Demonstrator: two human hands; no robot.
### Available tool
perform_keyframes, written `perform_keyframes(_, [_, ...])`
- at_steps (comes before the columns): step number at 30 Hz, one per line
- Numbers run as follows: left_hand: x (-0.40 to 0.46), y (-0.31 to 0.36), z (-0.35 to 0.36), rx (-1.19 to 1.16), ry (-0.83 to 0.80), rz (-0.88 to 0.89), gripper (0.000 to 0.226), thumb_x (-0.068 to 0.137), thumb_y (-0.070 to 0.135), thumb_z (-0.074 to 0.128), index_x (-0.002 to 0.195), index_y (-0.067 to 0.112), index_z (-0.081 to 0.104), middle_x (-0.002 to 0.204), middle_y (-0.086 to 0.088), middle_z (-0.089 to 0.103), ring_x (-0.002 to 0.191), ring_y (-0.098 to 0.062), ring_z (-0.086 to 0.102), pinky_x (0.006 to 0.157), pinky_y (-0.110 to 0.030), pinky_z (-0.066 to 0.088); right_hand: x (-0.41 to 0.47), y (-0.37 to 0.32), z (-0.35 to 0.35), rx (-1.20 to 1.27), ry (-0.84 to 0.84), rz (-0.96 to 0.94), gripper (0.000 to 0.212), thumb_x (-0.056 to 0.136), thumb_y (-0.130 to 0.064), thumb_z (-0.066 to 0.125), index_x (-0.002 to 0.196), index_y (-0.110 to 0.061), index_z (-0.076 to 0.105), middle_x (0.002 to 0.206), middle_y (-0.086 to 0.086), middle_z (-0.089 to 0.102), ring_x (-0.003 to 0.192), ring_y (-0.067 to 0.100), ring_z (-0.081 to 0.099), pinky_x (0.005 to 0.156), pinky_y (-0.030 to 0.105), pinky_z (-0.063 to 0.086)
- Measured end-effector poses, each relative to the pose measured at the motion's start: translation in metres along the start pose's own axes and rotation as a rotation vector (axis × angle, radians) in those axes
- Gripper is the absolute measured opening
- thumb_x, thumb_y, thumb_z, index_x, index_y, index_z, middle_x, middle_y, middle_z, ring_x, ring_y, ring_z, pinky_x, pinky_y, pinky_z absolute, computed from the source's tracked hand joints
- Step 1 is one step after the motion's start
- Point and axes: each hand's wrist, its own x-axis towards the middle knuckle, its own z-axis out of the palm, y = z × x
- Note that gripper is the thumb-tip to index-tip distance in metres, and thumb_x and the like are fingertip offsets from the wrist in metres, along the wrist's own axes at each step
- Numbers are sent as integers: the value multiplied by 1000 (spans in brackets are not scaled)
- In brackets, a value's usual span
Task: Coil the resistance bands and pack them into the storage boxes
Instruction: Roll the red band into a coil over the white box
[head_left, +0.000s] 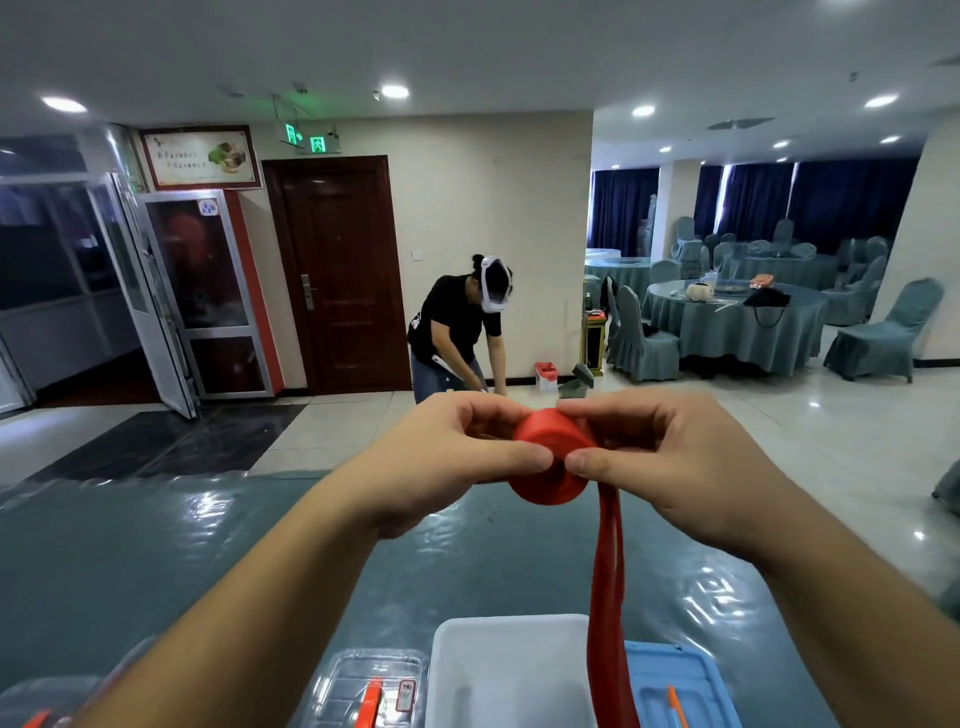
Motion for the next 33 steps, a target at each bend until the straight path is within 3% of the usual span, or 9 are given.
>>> perform_keyframes(2, [1, 1, -2, 1, 26, 12, 34, 77, 14, 81, 110, 8, 77, 105, -18, 78, 101, -33, 75, 94, -39, 60, 3, -2, -2, 32, 14, 3, 44, 72, -22, 87, 115, -28, 77, 104, -6, 80, 101, 13, 76, 96, 40, 59])
perform_keyframes(7, [0, -5, 7, -304, 85, 16, 38, 76, 20, 77, 111, 6, 75, 105, -15, 77, 94, -24, 74, 84, -31, 61, 0, 2, 6, 187, 120, -44, 58, 68, -28, 83, 124, -27, 72, 112, -4, 79, 109, 13, 74, 101, 39, 57])
perform_keyframes(11, [-1, -7, 2, -132, 2, -8, 34, 78, 20, 85, 110, 11, 76, 111, -17, 76, 103, -37, 73, 92, -39, 60, -2, -1, 1, 108, -2, -32, 50, 75, -19, 83, 122, -28, 72, 111, -8, 79, 109, 11, 74, 103, 38, 56])
perform_keyframes(13, [0, -3, 0, -13, -31, 2, 39, 74, 27, 90, 108, 16, 77, 108, -15, 77, 104, -33, 74, 92, -40, 60, 0, -4, -1, 48, -73, -23, 48, 75, -18, 84, 118, -35, 73, 110, -11, 79, 108, 9, 73, 102, 38, 56])
perform_keyframes(16, [1, 2, 0, -79, 10, 22, 36, 72, 23, 85, 106, 14, 78, 103, -13, 78, 96, -27, 75, 83, -33, 61, 3, -3, 2, 104, -6, -46, 54, 67, -29, 85, 120, -31, 74, 110, -8, 79, 108, 12, 74, 101, 40, 56])
perform_keyframes(20, [-1, -1, 0, -202, 69, 9, 34, 72, 23, 79, 105, 13, 78, 101, -12, 78, 93, -22, 74, 83, -32, 61, -1, 4, 11, 204, 131, -113, 45, 72, -25, 80, 117, -23, 76, 107, -3, 80, 104, 15, 76, 94, 32, 60])
perform_keyframes(23, [-1, -6, 3, -255, 48, -3, 25, 76, 21, 76, 101, 18, 81, 101, -9, 78, 92, -18, 73, 87, -34, 60, -3, 6, 12, 194, 125, -100, 42, 74, -26, 79, 116, -26, 77, 107, -5, 80, 105, 16, 75, 97, 35, 59])
perform_keyframes(29, [-1, -1, 3, -102, 5, -5, 34, 76, 27, 78, 108, 16, 78, 105, -10, 78, 97, -21, 75, 79, -30, 60, 1, 0, 5, 115, 0, -82, 37, 83, 0, 78, 116, -17, 77, 104, -1, 81, 101, 18, 76, 93, 34, 61])
perform_keyframes(33, [0, 2, 0, -124, 53, 27, 38, 76, 25, 77, 110, 8, 78, 105, -16, 78, 94, -22, 75, 78, -25, 57, 1, 2, 10, 201, 30, -70, 43, 74, -17, 81, 117, -21, 76, 106, -1, 80, 102, 18, 76, 95, 37, 60])
